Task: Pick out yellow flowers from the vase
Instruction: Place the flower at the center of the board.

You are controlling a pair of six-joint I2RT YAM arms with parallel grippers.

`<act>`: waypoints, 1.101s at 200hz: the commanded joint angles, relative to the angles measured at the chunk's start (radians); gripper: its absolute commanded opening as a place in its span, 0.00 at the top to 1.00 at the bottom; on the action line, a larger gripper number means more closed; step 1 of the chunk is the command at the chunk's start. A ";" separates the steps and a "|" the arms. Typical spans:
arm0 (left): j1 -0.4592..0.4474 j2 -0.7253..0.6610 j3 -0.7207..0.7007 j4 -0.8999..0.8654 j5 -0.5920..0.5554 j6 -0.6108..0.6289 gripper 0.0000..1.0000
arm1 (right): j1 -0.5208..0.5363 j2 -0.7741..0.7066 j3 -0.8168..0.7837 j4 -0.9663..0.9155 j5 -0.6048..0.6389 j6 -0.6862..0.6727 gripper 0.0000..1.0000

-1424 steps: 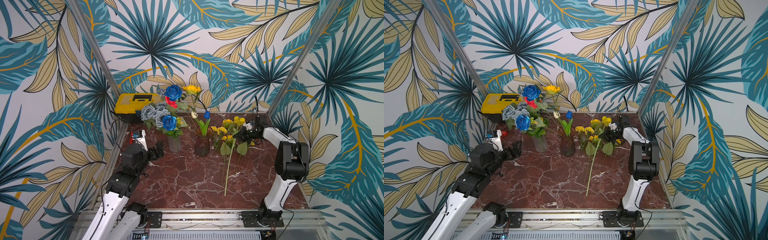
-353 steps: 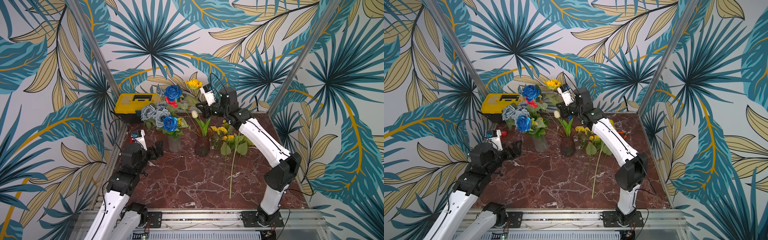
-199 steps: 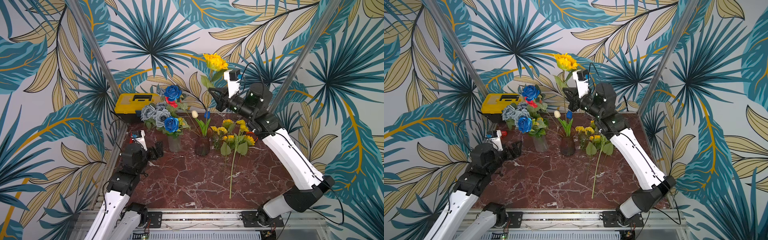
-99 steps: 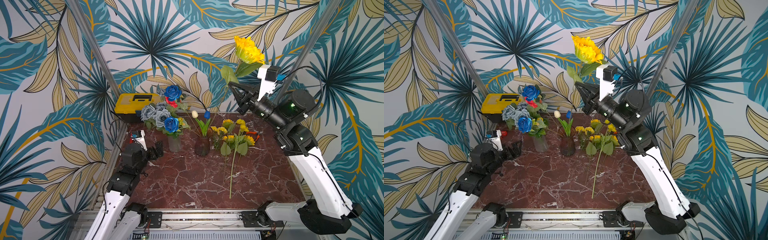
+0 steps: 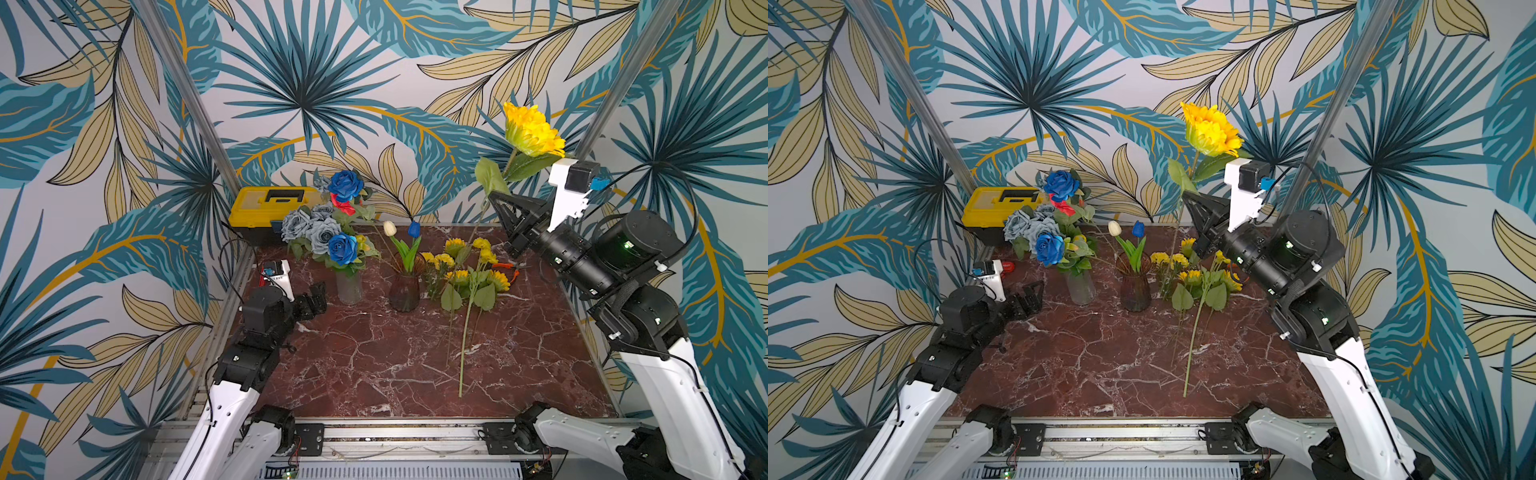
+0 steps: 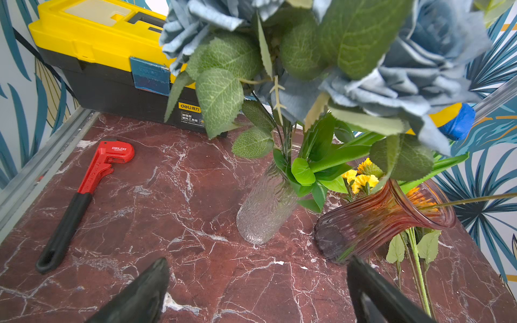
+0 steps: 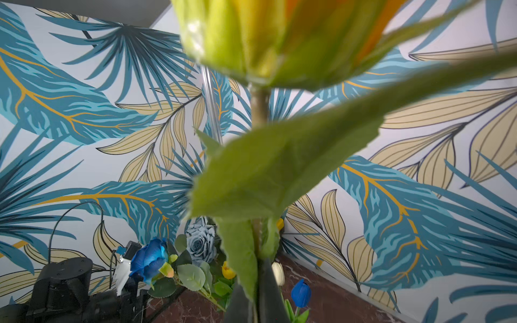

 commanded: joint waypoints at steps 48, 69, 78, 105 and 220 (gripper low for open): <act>0.010 -0.021 -0.010 0.027 0.007 -0.008 0.01 | -0.136 0.053 0.053 -0.308 -0.035 0.107 1.00; 0.010 -0.035 -0.011 0.028 0.003 -0.008 0.01 | -0.266 0.069 0.001 -0.288 -0.192 0.196 1.00; 0.010 -0.039 -0.013 0.028 0.004 -0.008 0.00 | -0.305 0.081 -0.016 -0.291 -0.233 0.219 1.00; 0.010 -0.036 -0.015 0.029 0.003 -0.011 0.01 | -0.390 0.156 -0.036 -0.326 -0.372 0.275 1.00; 0.010 -0.009 -0.018 0.038 0.010 -0.012 0.01 | -0.557 0.446 -0.228 -0.325 -0.372 0.286 1.00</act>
